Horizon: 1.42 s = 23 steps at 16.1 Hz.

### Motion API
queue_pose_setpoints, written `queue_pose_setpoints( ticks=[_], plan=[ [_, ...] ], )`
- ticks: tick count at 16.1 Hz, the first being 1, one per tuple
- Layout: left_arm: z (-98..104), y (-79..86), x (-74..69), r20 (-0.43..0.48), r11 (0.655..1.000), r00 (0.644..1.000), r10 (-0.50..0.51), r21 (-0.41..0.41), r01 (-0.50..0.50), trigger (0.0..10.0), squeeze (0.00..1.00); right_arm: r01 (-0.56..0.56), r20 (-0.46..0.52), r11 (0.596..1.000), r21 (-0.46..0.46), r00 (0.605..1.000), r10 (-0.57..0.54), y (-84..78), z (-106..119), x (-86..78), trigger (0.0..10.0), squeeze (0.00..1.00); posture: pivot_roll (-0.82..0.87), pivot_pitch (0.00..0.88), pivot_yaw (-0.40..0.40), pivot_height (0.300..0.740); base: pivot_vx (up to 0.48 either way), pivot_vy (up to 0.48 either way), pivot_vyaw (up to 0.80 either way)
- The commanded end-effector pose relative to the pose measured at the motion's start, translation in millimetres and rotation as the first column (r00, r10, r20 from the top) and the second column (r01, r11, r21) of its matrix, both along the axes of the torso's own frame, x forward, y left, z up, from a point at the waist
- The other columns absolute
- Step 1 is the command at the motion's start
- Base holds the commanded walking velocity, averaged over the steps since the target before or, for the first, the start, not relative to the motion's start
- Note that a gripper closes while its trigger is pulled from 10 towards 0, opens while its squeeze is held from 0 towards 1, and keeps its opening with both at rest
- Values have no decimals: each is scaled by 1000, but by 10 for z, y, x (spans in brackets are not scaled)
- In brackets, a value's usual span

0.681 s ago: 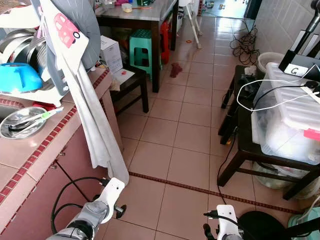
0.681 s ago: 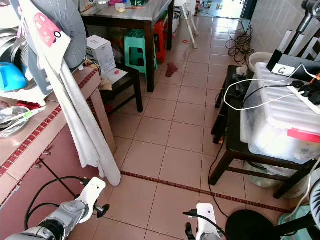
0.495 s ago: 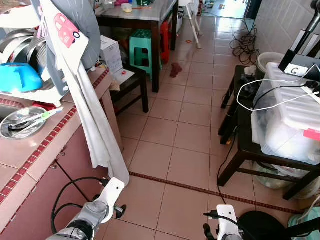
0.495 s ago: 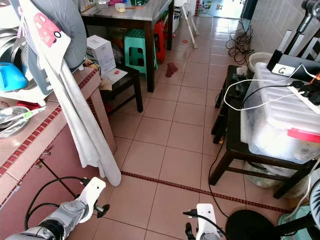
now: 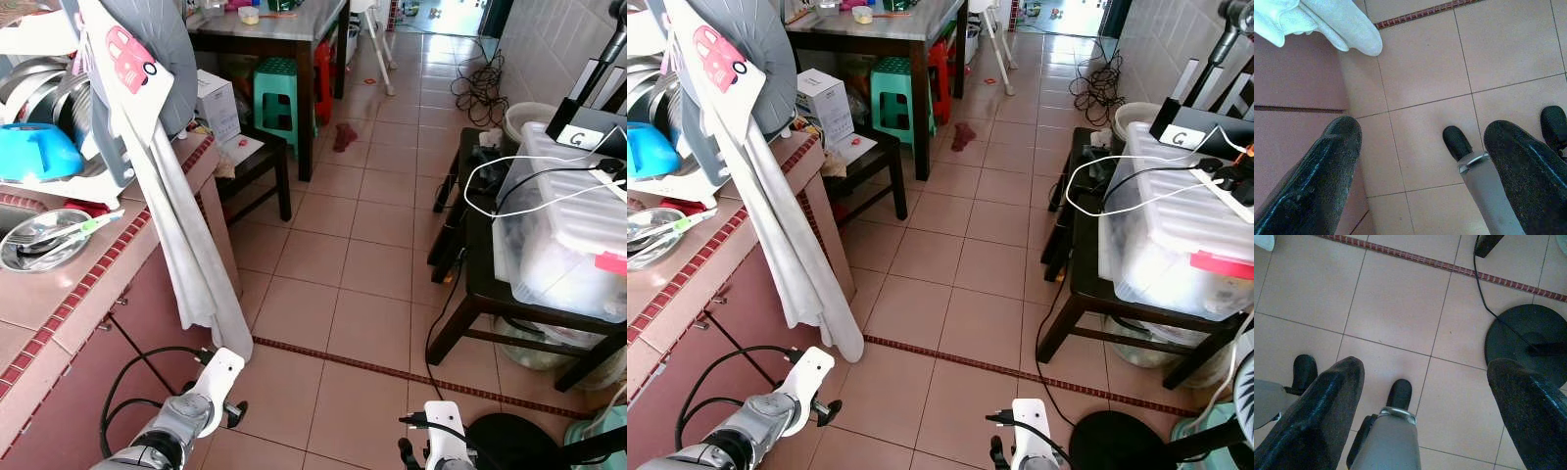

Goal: Kitchen organization

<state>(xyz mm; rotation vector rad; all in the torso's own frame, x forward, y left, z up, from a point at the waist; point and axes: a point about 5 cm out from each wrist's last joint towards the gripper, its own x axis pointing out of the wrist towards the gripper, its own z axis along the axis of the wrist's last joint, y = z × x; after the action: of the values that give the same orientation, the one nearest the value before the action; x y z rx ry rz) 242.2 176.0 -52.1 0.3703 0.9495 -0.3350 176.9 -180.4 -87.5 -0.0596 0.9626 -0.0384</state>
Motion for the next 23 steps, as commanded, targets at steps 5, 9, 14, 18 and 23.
queue_pose_setpoints(
  ticks=[5,9,14,18,23],
  plan=[
    [-6,-15,5,97,958,953,287,-55,-283,10000,0,71,121,995,67,989,-79,-147,295,520,10000,0,194,0,-143,740,0,0,0],
    [-6,-15,5,97,958,953,287,-55,-283,10000,0,71,121,995,67,989,-79,-147,295,520,10000,0,194,0,-143,740,0,0,0],
    [50,-33,81,126,988,980,152,-16,-151,10000,0,43,104,996,84,993,-51,-83,246,453,10000,0,184,0,-107,740,0,0,0],
    [138,-179,206,162,999,986,40,-25,-37,10000,0,189,149,974,121,967,-206,-263,286,461,10000,0,160,0,-64,740,0,0,0],
    [273,-398,371,205,996,977,-58,-53,70,10000,0,251,180,959,129,946,-271,-408,256,332,10000,0,109,0,2,740,0,0,0]
  ],
)
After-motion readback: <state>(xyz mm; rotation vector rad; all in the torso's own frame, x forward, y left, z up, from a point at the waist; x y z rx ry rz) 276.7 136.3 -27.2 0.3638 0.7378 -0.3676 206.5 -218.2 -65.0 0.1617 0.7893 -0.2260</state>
